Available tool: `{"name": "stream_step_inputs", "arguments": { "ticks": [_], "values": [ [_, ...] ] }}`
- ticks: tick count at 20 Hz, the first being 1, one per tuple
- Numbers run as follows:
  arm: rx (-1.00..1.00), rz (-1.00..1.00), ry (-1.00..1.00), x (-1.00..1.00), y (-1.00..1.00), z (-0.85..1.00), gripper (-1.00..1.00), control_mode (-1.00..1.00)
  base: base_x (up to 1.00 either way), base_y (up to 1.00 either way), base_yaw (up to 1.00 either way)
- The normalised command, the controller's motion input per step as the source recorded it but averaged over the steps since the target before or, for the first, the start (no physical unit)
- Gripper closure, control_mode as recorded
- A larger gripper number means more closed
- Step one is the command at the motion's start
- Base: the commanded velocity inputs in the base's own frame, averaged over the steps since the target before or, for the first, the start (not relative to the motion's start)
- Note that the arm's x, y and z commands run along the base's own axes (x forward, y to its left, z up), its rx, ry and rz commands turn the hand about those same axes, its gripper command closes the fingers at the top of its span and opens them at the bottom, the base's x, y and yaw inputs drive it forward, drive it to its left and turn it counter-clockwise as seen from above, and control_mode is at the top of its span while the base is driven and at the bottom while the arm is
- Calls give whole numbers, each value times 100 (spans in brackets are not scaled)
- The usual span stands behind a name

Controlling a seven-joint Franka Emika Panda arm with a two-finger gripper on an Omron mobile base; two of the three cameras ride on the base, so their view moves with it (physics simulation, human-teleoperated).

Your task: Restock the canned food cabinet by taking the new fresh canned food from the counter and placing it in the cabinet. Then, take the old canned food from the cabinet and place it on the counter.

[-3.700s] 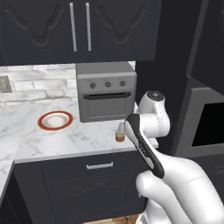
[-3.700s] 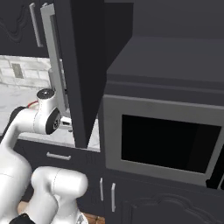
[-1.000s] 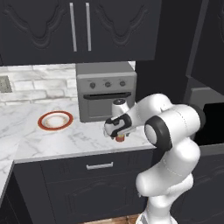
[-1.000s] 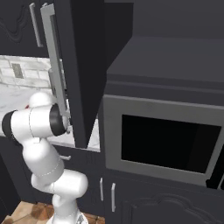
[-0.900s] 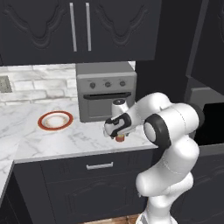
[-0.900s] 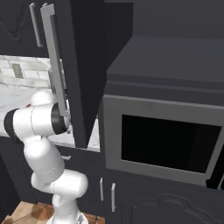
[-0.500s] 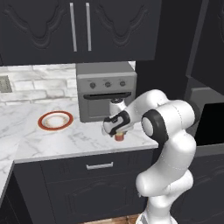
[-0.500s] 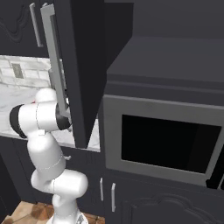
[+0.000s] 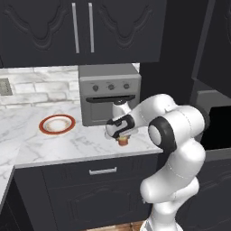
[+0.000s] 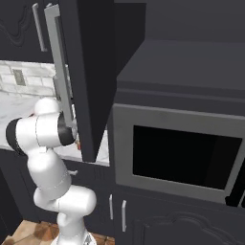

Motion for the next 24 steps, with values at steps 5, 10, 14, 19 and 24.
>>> {"name": "stream_step_inputs", "arguments": {
  "ticks": [5,10,14,19,24],
  "values": [
    [2,0,-21,-99,0,71,100,-100,0,0,0],
    [2,0,-28,-100,0,99,100,-100,0,0,0],
    [2,0,-19,-100,0,100,100,-100,0,0,0],
    [5,0,-9,-100,0,100,100,-100,0,0,0],
    [5,1,0,-100,0,100,100,-100,0,0,0]
  ]
}}
